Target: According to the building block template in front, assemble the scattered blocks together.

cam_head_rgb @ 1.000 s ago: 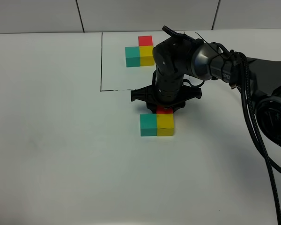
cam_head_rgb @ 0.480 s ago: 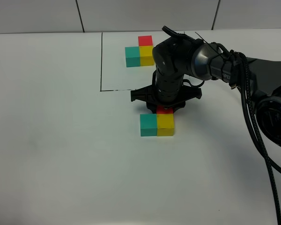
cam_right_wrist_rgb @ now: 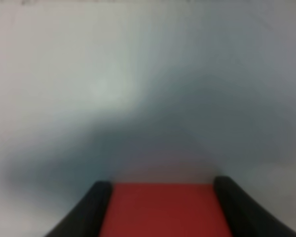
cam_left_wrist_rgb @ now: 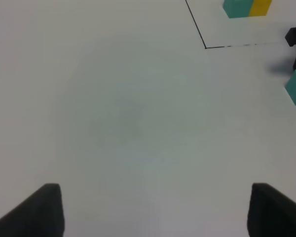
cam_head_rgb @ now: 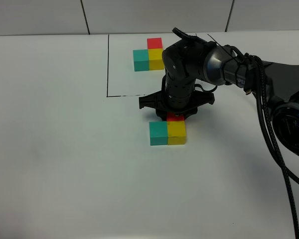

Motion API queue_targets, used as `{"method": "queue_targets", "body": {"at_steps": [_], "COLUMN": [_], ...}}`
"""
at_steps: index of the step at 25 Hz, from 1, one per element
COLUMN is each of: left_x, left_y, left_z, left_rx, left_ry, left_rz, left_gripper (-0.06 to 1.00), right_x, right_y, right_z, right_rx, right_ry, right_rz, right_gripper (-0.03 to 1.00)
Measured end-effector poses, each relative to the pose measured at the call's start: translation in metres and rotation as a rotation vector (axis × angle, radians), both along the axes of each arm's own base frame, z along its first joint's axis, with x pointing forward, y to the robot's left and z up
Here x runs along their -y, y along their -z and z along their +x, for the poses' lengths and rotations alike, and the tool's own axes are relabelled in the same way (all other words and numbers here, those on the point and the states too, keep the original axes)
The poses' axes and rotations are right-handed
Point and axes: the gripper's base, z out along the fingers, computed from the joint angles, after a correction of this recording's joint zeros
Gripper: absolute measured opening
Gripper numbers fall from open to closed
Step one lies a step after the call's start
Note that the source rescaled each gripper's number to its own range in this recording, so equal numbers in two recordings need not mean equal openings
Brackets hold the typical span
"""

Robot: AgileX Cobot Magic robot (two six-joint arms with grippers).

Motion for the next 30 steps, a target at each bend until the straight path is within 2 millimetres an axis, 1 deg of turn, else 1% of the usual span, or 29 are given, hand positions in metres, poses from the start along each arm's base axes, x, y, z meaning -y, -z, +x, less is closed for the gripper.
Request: {"method": "queue_targets", "body": {"at_steps": [2,7,13,21,25,28,30], "left_x": [0.0,0.0,0.0,0.0,0.0,0.0,0.0], "left_y": [0.0,0.0,0.0,0.0,0.0,0.0,0.0], "left_z": [0.0,0.0,0.0,0.0,0.0,0.0,0.0], "left_rx": [0.0,0.0,0.0,0.0,0.0,0.0,0.0], "left_ry": [0.0,0.0,0.0,0.0,0.0,0.0,0.0], "left_rz": [0.0,0.0,0.0,0.0,0.0,0.0,0.0], "left_gripper": [0.8,0.8,0.8,0.8,0.8,0.8,0.8], "right_x": [0.0,-0.004,-0.006,-0.002,0.001,0.004,0.006], "right_y": [0.0,0.0,-0.001,-0.001,-0.001,-0.003,-0.009], "right_z": [0.0,-0.001,0.001,0.005,0.01,0.013,0.015], "right_rx": [0.002,0.011,0.036,0.061,0.087,0.105,0.121], "right_ry": [0.001,-0.03,-0.095,-0.129,-0.142,-0.152,-0.16], "right_rz": [0.004,0.016,0.02,0.004,0.009,0.013,0.011], "right_gripper": [0.09,0.33,0.55,0.94,0.99,1.0,1.0]}}
